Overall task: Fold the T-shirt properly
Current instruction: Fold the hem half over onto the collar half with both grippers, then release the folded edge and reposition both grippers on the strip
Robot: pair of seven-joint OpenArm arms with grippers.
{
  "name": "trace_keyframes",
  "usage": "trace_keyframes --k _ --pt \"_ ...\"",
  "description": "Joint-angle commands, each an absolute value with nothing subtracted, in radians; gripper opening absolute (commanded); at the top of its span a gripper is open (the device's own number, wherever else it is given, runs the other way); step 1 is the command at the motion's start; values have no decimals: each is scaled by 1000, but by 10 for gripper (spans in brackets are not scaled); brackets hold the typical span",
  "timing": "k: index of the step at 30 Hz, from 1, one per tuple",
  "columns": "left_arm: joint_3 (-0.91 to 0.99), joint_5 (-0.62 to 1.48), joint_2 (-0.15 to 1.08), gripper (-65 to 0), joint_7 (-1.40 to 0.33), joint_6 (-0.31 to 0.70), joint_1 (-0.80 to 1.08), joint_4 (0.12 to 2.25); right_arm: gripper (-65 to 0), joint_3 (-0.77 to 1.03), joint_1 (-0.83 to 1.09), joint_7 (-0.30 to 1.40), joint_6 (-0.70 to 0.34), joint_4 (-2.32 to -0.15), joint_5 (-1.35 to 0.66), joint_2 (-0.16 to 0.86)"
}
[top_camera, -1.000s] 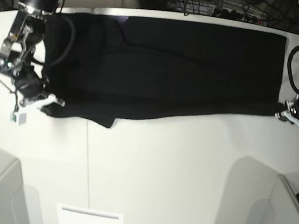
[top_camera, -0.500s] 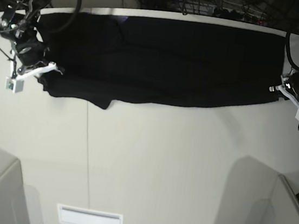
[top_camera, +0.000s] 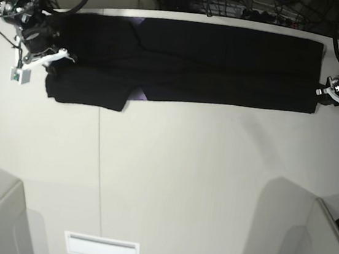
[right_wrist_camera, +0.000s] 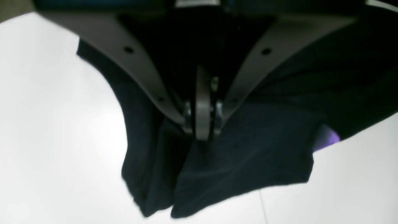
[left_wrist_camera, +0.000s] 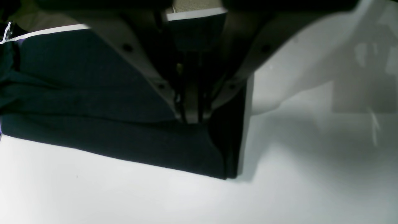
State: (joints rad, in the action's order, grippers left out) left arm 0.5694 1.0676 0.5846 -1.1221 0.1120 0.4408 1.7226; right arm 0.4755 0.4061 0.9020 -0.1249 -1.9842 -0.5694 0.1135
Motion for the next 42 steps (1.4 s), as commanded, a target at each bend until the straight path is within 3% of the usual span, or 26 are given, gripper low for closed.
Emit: trace_keyframes --k 1,7,19,27,42 --pt "601 1073 607 -650 -1115 117 456 1736 -650 496 407 883 -131 -2006 -575 119" --pt "621 1067 628 -650 -1115 255 510 1735 -650 527 487 883 -131 -2006 -671 114" --pt "621 1066 628 -650 -1115 254 542 1736 -650 532 562 875 -131 -2008 -674 108" --pt "615 903 591 -650 -1113 259 558 1738 -650 539 544 878 -131 -2011 -670 116" --pt "596 895 575 -650 -1115 259 576 1750 -650 570 561 918 -131 -2005 -668 77"
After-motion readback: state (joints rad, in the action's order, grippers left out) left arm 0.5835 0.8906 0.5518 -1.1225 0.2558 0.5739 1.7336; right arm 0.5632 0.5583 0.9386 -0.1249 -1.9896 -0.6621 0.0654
